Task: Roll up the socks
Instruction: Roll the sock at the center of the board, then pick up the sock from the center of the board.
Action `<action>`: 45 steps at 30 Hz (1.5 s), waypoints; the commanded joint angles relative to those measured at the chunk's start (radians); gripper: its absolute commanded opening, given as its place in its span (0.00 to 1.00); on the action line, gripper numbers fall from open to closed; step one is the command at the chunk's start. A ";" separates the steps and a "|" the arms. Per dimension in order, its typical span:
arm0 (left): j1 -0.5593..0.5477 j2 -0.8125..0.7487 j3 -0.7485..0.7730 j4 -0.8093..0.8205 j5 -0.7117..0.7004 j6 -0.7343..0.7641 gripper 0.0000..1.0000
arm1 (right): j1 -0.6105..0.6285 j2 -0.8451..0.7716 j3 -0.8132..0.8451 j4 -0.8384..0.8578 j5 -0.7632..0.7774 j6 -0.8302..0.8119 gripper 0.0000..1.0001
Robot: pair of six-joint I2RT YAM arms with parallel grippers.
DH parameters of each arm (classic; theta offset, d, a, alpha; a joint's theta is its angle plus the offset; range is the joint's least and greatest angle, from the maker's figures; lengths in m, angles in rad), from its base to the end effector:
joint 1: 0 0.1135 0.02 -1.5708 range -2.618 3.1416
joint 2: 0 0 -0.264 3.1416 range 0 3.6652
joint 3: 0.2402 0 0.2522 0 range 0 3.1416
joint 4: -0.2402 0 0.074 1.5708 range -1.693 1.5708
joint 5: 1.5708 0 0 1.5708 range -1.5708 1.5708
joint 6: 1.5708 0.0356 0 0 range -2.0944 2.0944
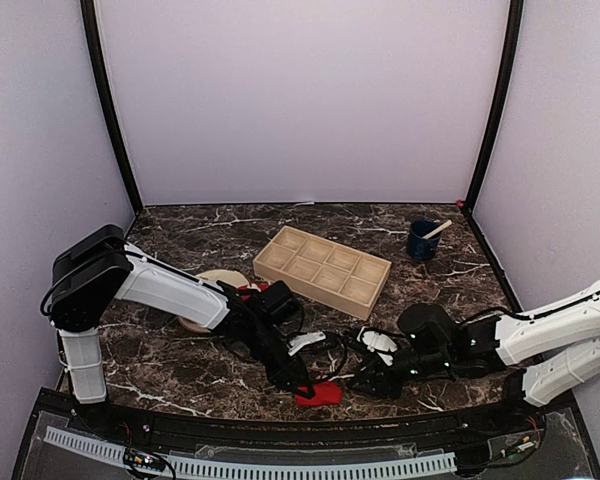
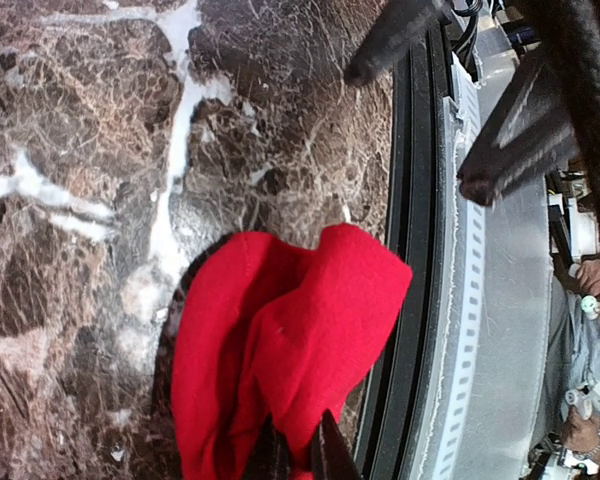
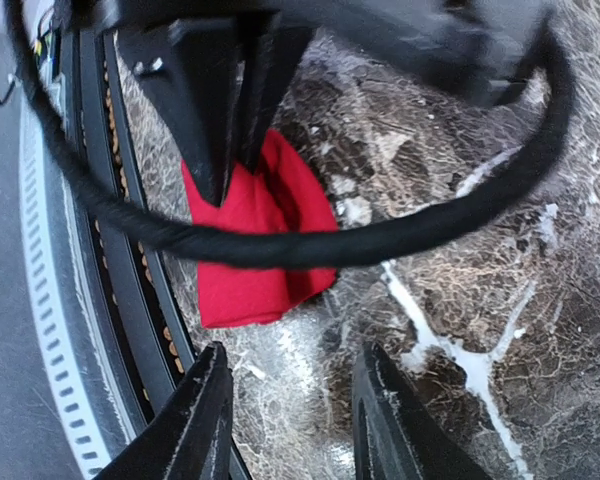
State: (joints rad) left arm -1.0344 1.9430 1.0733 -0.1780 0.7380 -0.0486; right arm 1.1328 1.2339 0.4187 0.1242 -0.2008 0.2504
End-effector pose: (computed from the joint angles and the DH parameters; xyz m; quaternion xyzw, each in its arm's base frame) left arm 0.1685 -0.3303 0.1240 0.5085 0.7496 -0.4229 0.0271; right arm 0.0904 0.2097 0.1561 -0.4230 0.7958 0.3401 0.2685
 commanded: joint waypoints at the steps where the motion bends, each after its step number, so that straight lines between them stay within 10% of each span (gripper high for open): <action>1: 0.012 0.039 0.004 -0.103 0.032 -0.005 0.00 | 0.087 0.013 0.020 -0.012 0.130 -0.079 0.39; 29: 0.028 0.076 -0.008 -0.107 0.109 0.005 0.00 | 0.268 0.268 0.220 -0.065 0.273 -0.272 0.48; 45: 0.034 0.085 -0.009 -0.111 0.135 0.009 0.00 | 0.268 0.352 0.249 -0.051 0.258 -0.303 0.36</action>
State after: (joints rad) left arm -1.0012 1.9999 1.0843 -0.2165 0.9062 -0.0494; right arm 1.3888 1.5661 0.6392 0.0513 0.0620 -0.0387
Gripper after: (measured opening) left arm 0.063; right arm 0.378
